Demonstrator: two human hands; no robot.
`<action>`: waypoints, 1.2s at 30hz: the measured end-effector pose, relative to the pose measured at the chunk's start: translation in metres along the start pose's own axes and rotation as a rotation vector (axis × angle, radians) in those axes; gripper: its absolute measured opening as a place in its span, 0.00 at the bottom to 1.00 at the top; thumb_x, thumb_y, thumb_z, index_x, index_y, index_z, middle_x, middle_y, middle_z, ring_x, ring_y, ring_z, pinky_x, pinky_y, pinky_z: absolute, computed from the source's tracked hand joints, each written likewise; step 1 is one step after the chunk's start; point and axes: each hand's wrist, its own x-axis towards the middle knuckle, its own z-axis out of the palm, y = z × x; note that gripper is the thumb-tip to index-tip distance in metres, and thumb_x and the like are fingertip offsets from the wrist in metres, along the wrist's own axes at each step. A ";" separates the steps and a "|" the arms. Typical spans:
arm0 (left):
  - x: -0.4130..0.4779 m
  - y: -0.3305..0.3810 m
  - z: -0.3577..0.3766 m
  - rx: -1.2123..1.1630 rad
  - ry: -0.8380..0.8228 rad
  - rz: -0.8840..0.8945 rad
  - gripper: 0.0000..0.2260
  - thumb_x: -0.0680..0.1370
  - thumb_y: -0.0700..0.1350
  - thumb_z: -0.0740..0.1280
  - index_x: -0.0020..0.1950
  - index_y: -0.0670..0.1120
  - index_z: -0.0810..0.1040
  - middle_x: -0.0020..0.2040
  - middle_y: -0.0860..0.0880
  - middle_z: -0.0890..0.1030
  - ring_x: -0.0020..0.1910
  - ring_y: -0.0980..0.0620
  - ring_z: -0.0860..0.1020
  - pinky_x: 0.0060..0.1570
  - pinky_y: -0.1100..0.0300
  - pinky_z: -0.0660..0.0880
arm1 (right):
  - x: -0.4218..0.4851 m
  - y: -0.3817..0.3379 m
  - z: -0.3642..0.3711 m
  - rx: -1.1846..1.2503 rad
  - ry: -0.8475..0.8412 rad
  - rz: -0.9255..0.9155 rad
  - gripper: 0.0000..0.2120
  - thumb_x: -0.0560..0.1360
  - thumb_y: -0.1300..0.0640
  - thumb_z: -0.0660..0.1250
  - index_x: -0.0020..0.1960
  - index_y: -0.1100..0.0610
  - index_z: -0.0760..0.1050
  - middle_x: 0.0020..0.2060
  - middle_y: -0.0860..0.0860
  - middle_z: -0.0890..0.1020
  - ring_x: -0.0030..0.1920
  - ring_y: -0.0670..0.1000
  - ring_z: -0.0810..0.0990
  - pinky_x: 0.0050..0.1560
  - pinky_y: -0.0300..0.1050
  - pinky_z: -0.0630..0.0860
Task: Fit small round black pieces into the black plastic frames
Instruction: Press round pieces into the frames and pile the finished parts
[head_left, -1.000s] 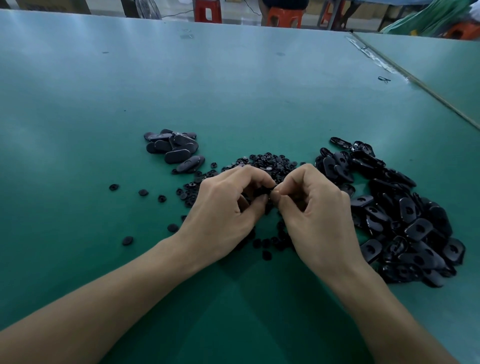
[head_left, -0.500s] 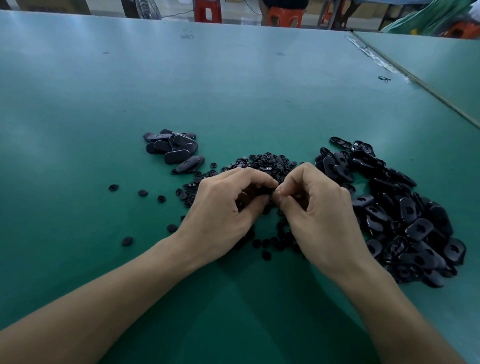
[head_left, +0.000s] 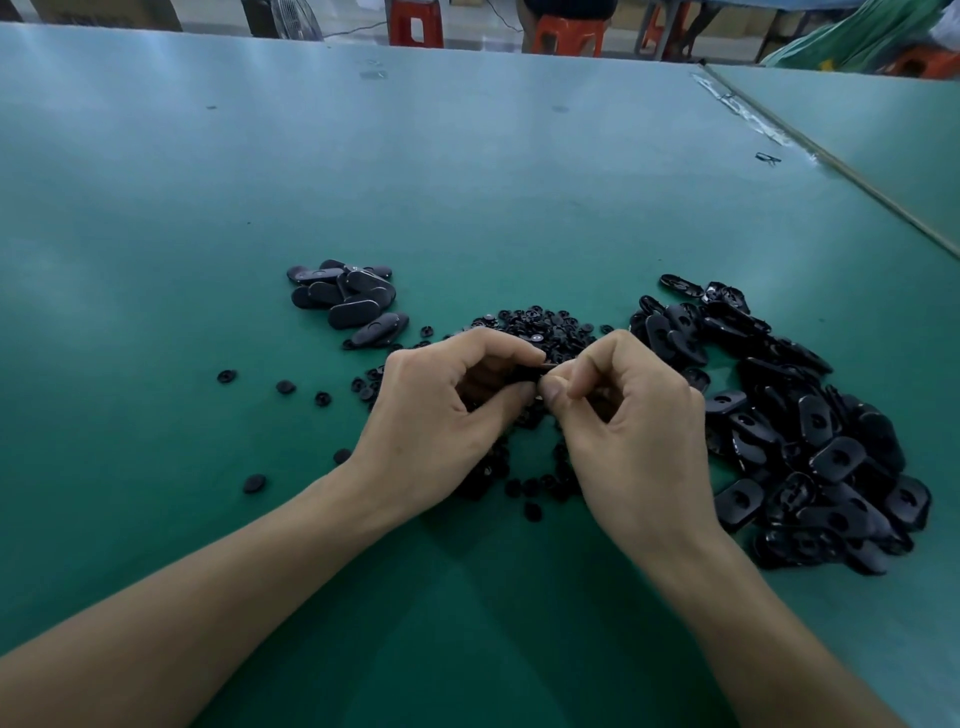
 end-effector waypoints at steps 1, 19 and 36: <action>0.000 0.000 0.000 -0.007 -0.002 -0.011 0.13 0.73 0.39 0.74 0.51 0.57 0.83 0.46 0.56 0.86 0.46 0.55 0.85 0.50 0.61 0.80 | 0.000 0.000 0.001 0.008 -0.002 0.001 0.20 0.75 0.65 0.73 0.35 0.46 0.67 0.38 0.39 0.81 0.35 0.42 0.79 0.34 0.30 0.71; 0.001 0.004 -0.001 0.264 0.082 0.032 0.07 0.75 0.39 0.75 0.50 0.47 0.82 0.42 0.54 0.84 0.41 0.54 0.82 0.45 0.54 0.79 | -0.006 -0.002 0.009 0.069 -0.024 -0.026 0.14 0.74 0.66 0.72 0.43 0.47 0.80 0.39 0.38 0.84 0.39 0.39 0.84 0.43 0.33 0.79; 0.003 0.006 0.001 -0.187 0.012 -0.115 0.10 0.72 0.40 0.75 0.49 0.53 0.81 0.44 0.55 0.86 0.42 0.57 0.83 0.46 0.65 0.78 | 0.011 0.019 -0.012 0.185 -0.146 0.018 0.10 0.73 0.64 0.75 0.51 0.53 0.85 0.42 0.41 0.86 0.45 0.39 0.85 0.49 0.32 0.78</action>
